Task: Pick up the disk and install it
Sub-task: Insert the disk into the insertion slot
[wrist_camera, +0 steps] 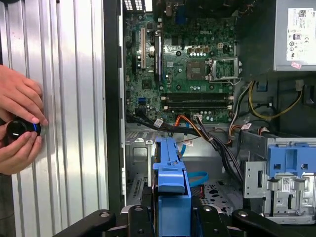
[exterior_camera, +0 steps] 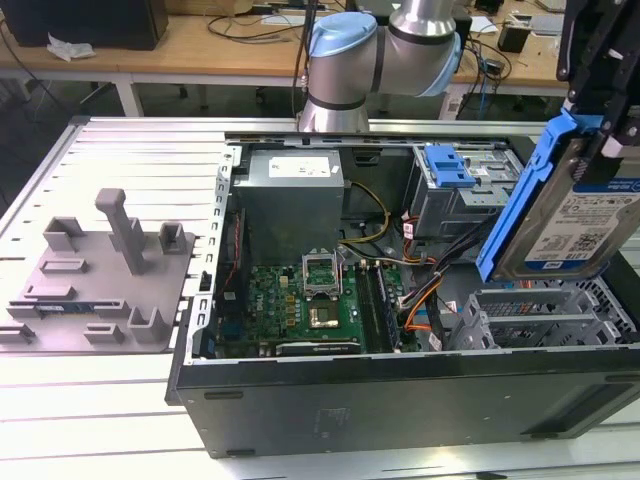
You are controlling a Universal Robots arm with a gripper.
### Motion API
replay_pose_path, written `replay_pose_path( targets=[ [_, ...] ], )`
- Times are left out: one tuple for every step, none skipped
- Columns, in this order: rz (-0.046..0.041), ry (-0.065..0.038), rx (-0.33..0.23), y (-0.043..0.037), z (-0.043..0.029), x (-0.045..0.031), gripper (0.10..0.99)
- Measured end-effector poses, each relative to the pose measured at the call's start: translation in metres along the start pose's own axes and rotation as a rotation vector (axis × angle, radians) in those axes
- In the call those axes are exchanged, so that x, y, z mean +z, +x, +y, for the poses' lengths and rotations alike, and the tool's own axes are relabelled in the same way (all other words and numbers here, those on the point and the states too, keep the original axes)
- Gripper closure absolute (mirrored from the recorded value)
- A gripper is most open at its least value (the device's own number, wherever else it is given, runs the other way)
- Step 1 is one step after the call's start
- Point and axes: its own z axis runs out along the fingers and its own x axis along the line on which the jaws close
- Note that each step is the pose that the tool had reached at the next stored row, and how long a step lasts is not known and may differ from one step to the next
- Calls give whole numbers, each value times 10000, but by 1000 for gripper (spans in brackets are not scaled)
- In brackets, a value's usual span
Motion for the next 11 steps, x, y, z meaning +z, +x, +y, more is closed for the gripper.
replay_pose_path(
  targets=[
    [1,0,-1,-1,-35,5,718],
    [1,0,-1,-1,-65,11,718],
    [2,0,-1,-1,-86,16,718],
    [3,0,0,-1,-93,20,718],
    [3,0,1,-1,-93,20,718],
    [2,0,1,-1,-94,21,718],
    [1,0,-1,-1,-95,21,718],
    [1,0,-1,-1,-95,21,718],
    [1,0,-1,-1,-95,21,718],
    [1,1,0,-1,-95,23,718],
    [-1,0,0,-2,-94,30,718]
  ],
)
